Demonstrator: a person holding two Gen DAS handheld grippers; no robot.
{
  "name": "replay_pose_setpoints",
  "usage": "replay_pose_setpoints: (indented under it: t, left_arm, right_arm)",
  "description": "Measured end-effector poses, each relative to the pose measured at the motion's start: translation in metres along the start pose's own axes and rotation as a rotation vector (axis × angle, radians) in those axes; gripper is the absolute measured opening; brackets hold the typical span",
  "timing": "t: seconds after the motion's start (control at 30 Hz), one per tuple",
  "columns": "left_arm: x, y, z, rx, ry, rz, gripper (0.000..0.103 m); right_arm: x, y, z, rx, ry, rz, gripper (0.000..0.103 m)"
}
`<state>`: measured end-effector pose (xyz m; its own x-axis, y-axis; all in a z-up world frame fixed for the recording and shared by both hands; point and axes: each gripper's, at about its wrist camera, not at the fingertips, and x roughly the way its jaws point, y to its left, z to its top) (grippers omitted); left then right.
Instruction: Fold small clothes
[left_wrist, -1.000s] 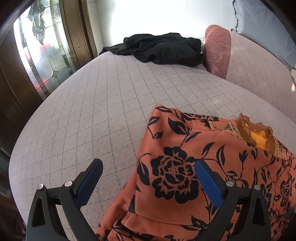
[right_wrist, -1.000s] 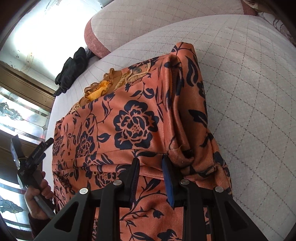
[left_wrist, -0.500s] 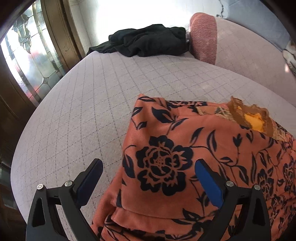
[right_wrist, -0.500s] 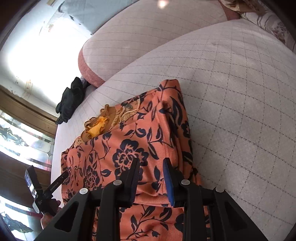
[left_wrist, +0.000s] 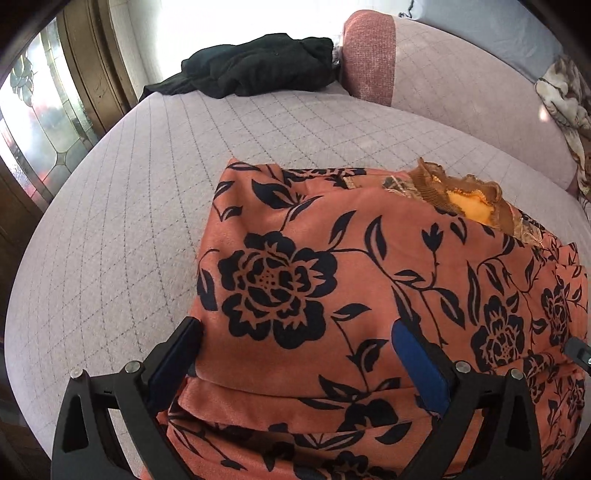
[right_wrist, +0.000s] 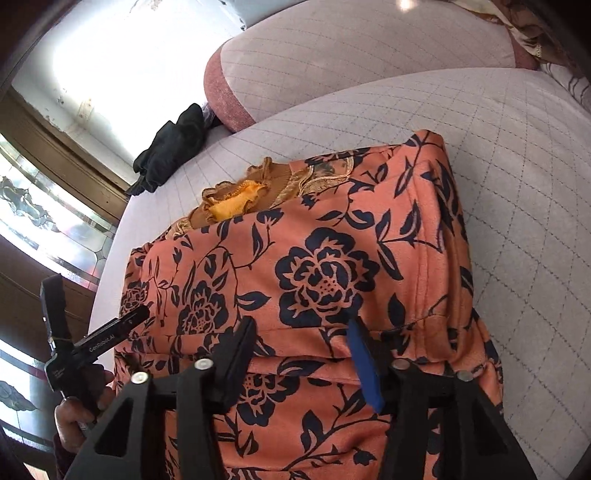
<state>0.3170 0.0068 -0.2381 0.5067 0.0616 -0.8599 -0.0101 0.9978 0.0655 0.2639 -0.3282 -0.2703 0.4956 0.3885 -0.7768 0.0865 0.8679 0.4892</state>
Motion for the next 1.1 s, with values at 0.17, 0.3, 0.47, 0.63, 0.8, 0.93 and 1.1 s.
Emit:
replay_pose_setpoints:
  t: [0.17, 0.3, 0.47, 0.63, 0.8, 0.93, 1.1]
  left_arm:
    - [-0.006, -0.037, -0.006, 0.131, -0.04, 0.037, 0.103]
    - [-0.005, -0.051, -0.008, 0.187, -0.059, 0.076, 0.103]
    - [0.007, -0.057, -0.01, 0.224, -0.032, 0.076, 0.103]
    - [0.006, -0.048, -0.004, 0.164, -0.017, 0.036, 0.103]
    - [-0.014, -0.053, -0.003, 0.167, -0.123, 0.027, 0.102]
    - [0.004, -0.076, -0.014, 0.286, -0.061, 0.064, 0.103]
    - [-0.005, -0.071, -0.012, 0.268, -0.085, 0.04, 0.103]
  right_arm:
    - [0.024, 0.022, -0.001, -0.101, 0.039, -0.064, 0.036]
    - [0.016, 0.022, 0.013, -0.091, -0.024, -0.073, 0.036]
    - [0.012, -0.033, 0.046, 0.037, -0.114, -0.203, 0.034]
    - [0.006, -0.079, 0.053, 0.214, -0.083, -0.1, 0.007]
    - [-0.013, -0.054, 0.056, 0.099, -0.216, -0.155, 0.011]
    - [0.004, -0.066, 0.059, 0.112, -0.177, -0.219, 0.011]
    - [-0.009, -0.065, 0.058, 0.154, -0.195, -0.157, 0.012]
